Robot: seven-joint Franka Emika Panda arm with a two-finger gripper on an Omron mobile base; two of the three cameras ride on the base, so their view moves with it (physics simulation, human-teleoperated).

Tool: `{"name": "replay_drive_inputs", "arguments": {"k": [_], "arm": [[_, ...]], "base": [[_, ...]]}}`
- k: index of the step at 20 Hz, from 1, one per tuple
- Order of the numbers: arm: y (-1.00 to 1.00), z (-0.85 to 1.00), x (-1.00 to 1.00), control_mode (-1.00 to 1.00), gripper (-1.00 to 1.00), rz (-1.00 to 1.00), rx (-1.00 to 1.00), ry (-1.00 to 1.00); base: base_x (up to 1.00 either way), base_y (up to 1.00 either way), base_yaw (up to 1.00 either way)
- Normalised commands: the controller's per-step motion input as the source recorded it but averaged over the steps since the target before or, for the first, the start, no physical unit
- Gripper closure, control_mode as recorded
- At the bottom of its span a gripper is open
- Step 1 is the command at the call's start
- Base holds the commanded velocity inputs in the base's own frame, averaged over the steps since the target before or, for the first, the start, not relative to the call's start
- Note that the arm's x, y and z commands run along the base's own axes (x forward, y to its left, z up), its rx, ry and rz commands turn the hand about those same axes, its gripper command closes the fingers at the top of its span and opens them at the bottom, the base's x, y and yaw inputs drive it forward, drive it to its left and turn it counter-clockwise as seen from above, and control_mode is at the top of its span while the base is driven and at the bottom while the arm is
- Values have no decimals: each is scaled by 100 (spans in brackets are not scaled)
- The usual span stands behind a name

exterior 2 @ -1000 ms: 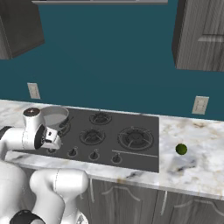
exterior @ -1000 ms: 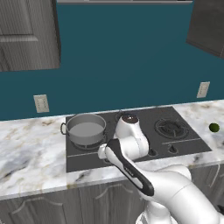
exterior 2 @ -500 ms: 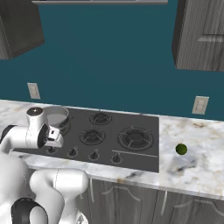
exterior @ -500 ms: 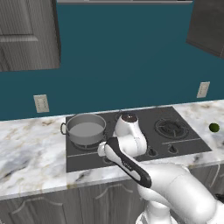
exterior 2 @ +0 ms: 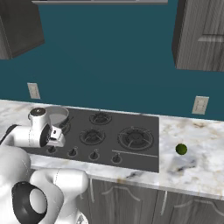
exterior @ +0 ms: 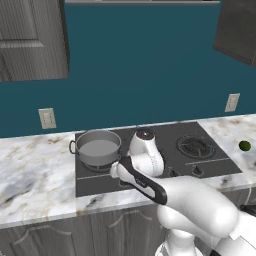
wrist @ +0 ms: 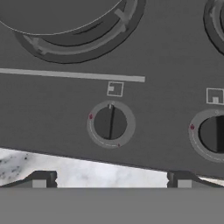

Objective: Turn on the burner for the pot on the stove. Wait thirty seconds for the pot to heat up. Then add the lime to the pot.

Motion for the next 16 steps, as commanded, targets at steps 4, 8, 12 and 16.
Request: {"name": "replay_drive_inputs", "arguments": {"k": [4,8,12,16], "arm": [[9,-25,1,-100,-100,0,0,0],[4,-19,8,-100,-100,0,0,0],[2,-17,10,-100,-100,0,0,0],[3,-14,14,-100,-100,0,0,0]], "base": [[0,0,0],[0,0,0],[0,0,0],[0,0,0]]}}
